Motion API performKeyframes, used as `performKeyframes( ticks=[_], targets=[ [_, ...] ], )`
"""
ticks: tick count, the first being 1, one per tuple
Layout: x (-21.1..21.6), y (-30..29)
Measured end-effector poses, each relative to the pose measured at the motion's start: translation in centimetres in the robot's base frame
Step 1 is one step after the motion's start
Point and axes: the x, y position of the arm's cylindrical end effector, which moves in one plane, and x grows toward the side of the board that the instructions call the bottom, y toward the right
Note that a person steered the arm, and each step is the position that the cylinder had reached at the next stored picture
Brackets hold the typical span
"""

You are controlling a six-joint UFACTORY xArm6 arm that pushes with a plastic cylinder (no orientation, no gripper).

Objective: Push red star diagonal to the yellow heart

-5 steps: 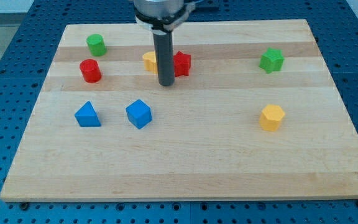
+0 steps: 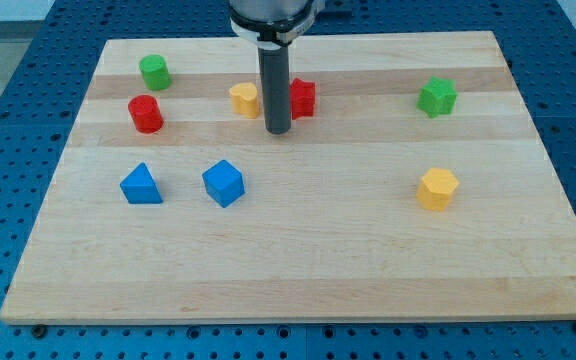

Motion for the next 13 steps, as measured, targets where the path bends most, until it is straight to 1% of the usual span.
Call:
performKeyframes(
  ticks=[1, 2, 3, 4, 5, 7, 8, 9, 10, 11, 12, 13],
  targets=[
    [-2.2, 0.1],
    [-2.2, 0.1],
    [-0.3, 0.1],
    [4.1, 1.9],
    [2.3, 4.7],
    [-1.0, 2.3],
    [-3.5, 2.1],
    [-6.9, 2.1],
    [-4.9, 0.7],
    [2.3, -4.7],
    [5.0, -9.3],
    [5.2, -12.9]
  ],
)
